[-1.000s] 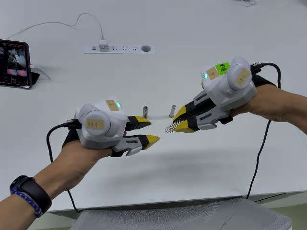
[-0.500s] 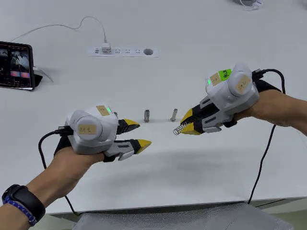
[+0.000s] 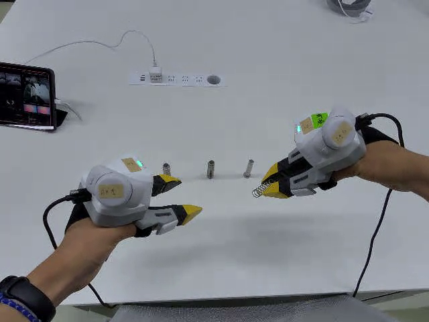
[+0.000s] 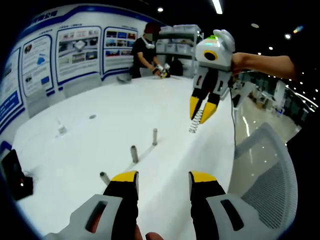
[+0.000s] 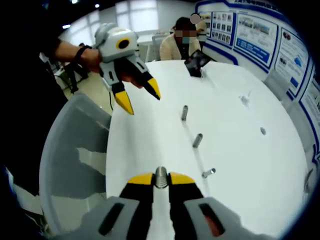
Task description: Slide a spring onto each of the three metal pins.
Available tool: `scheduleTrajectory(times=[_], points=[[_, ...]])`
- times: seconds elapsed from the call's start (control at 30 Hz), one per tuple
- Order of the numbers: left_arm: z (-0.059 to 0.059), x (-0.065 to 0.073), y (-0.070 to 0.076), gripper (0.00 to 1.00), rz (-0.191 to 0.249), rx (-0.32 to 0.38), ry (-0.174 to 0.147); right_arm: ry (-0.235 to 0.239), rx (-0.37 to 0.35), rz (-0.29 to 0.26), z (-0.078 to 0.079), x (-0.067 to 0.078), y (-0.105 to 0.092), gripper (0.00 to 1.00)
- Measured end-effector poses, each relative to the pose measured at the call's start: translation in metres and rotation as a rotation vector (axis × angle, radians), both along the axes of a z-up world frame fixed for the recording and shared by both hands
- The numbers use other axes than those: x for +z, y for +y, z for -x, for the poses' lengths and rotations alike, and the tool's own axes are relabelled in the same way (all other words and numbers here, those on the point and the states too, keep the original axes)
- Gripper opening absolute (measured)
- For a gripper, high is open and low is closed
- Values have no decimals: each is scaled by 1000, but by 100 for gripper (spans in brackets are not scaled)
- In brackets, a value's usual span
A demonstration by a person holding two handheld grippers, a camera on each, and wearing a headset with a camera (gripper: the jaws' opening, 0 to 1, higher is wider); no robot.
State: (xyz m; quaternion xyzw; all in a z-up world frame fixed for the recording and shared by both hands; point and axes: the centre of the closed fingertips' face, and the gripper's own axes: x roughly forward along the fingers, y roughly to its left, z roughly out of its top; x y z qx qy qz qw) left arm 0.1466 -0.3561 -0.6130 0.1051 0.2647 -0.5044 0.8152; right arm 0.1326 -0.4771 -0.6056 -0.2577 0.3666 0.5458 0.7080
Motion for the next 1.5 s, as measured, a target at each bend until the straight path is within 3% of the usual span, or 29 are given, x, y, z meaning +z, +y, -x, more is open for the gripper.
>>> scheduleTrajectory(times=[0.63,1.5], points=[[-6,-1,30,50,-13,96,13,-10,-58,39,-27,-8,-15,12],[-8,-10,78,61,-24,236,37,-10,-40,87,-59,-15,-16,12]])
